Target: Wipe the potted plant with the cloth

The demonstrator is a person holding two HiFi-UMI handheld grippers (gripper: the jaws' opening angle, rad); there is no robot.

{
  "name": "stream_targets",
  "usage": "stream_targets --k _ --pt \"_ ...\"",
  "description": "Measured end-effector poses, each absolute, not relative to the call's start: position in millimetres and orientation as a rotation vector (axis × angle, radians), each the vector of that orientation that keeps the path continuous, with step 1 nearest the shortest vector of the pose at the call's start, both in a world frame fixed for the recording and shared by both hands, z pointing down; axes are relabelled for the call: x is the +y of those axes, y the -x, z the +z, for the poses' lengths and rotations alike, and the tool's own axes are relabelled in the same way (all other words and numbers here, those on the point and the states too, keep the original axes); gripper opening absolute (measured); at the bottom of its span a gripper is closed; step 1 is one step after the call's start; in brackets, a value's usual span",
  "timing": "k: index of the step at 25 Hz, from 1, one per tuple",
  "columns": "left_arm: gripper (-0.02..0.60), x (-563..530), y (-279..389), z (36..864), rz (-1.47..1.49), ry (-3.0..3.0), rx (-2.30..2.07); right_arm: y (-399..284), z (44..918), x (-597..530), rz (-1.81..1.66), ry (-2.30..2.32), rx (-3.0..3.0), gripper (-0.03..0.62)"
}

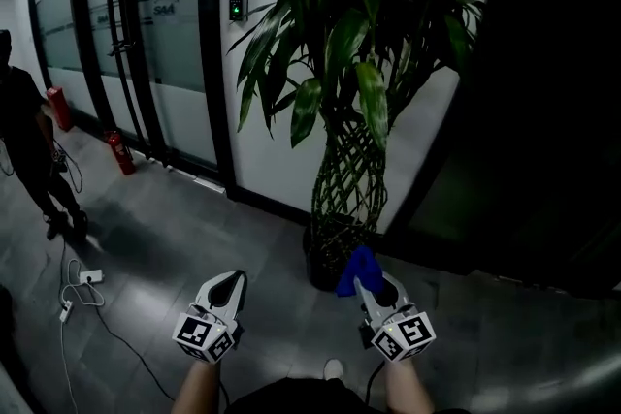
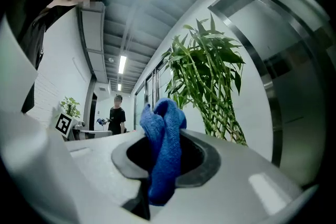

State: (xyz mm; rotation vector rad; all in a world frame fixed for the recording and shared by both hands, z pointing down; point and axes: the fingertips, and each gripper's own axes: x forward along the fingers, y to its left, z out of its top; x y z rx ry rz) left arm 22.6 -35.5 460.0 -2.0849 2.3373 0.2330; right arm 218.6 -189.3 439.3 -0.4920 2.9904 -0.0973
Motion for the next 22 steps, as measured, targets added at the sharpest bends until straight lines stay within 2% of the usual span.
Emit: stream_targets --k 12,22 --pt "0.006 -145.2 -75.2 420.3 0.117 2.026 2.27 -219.9 395.7 -294.9 -0.055 0.228 2.918 0.087" --pt "0.006 -242.6 -108.7 389.3 0.182 2.047 2.207 -216.5 351.9 -339.2 0.097 0.094 2.904 0.087"
